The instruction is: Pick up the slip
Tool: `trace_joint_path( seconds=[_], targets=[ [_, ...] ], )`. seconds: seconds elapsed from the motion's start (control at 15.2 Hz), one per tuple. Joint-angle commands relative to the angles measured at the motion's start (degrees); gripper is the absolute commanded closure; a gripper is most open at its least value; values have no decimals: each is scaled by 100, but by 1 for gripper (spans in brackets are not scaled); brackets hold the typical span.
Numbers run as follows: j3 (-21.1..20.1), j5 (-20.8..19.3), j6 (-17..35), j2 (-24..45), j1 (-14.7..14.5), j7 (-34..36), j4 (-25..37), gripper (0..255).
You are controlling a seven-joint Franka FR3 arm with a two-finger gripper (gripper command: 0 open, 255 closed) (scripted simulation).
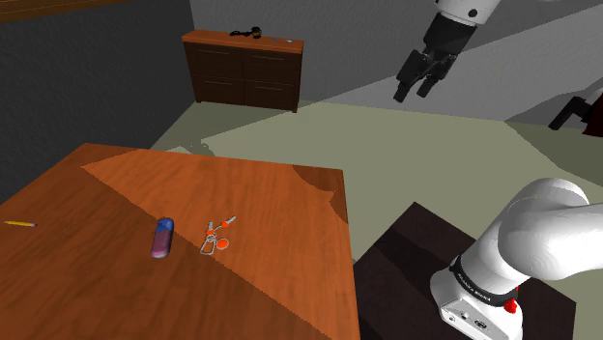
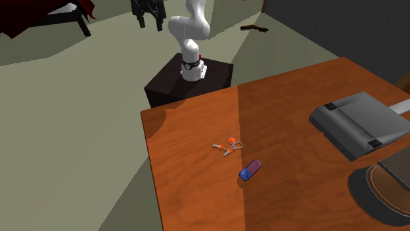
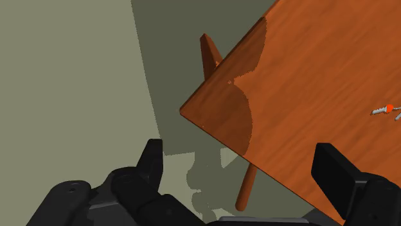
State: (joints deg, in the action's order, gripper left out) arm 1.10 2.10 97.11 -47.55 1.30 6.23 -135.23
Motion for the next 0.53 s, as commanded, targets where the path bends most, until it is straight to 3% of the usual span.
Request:
trace_joint_path(
  seconds=[0.0,0.46],
  targets=[
    [0,0,0,0,0,0,0,0],
    [-869,403,666,641,-155,1036,-196,0]
  ],
)
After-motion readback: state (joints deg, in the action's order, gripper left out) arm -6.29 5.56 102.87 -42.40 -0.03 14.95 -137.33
